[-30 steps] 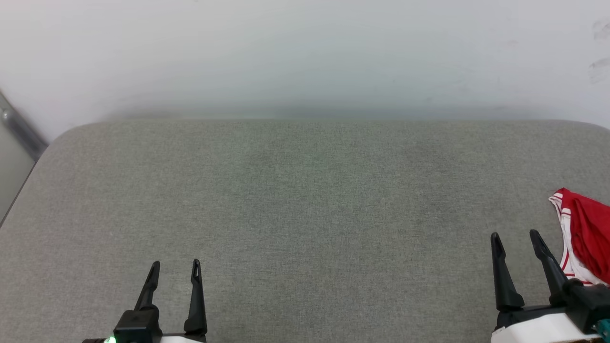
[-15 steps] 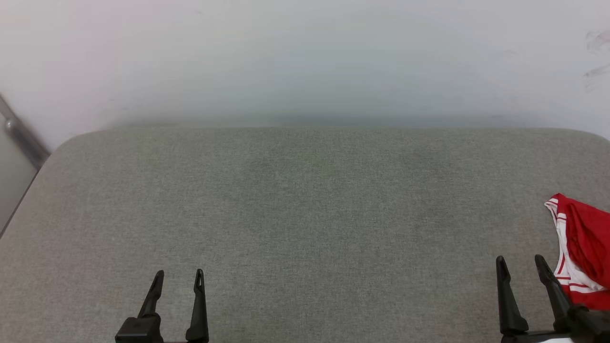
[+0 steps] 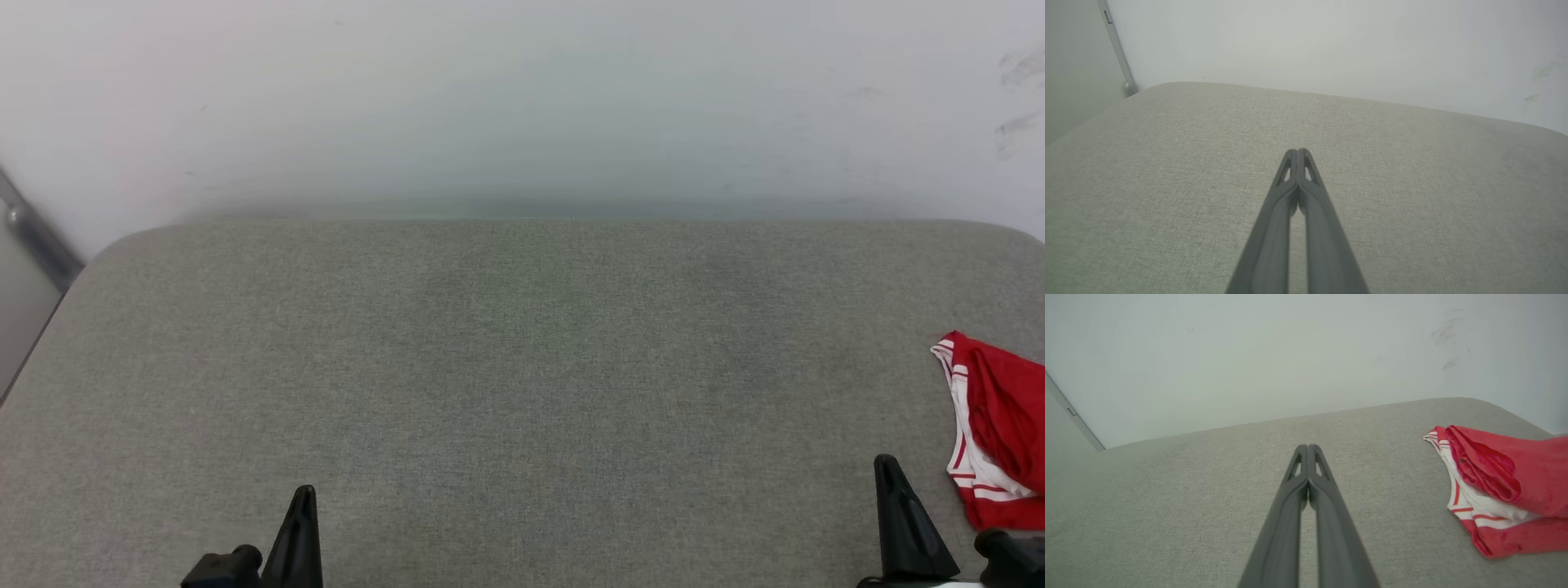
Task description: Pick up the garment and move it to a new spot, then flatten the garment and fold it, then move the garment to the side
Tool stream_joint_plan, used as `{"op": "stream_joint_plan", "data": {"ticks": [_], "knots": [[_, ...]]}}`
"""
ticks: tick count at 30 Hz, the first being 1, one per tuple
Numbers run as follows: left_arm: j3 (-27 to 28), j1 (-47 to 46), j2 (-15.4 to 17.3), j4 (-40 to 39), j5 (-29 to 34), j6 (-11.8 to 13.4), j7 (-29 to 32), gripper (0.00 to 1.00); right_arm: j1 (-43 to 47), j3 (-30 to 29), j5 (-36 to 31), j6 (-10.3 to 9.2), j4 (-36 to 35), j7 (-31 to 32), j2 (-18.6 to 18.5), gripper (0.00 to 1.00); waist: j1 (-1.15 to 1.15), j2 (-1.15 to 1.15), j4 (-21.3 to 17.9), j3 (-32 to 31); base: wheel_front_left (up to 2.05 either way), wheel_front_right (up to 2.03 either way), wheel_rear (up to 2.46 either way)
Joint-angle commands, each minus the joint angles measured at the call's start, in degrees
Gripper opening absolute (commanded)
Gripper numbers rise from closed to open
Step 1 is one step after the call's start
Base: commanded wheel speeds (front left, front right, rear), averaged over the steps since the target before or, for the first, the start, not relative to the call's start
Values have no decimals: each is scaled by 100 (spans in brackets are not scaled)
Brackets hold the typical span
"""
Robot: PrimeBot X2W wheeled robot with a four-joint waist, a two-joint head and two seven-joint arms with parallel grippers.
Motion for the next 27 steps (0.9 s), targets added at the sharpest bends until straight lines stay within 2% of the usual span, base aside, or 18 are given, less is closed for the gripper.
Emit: {"op": "stream_joint_plan", "data": {"ticks": [1, 27], "knots": [[39, -162, 14, -50, -346, -43, 64, 0, -149, 4, 352, 0, -36, 63, -23, 0, 0, 0, -5, 4, 0, 0, 0], [237, -628, 51, 231, -2886, -288, 651, 0, -625, 11, 2847, -1, 325, 628, -76, 0, 0, 0, -59, 42, 0, 0, 0]]}}
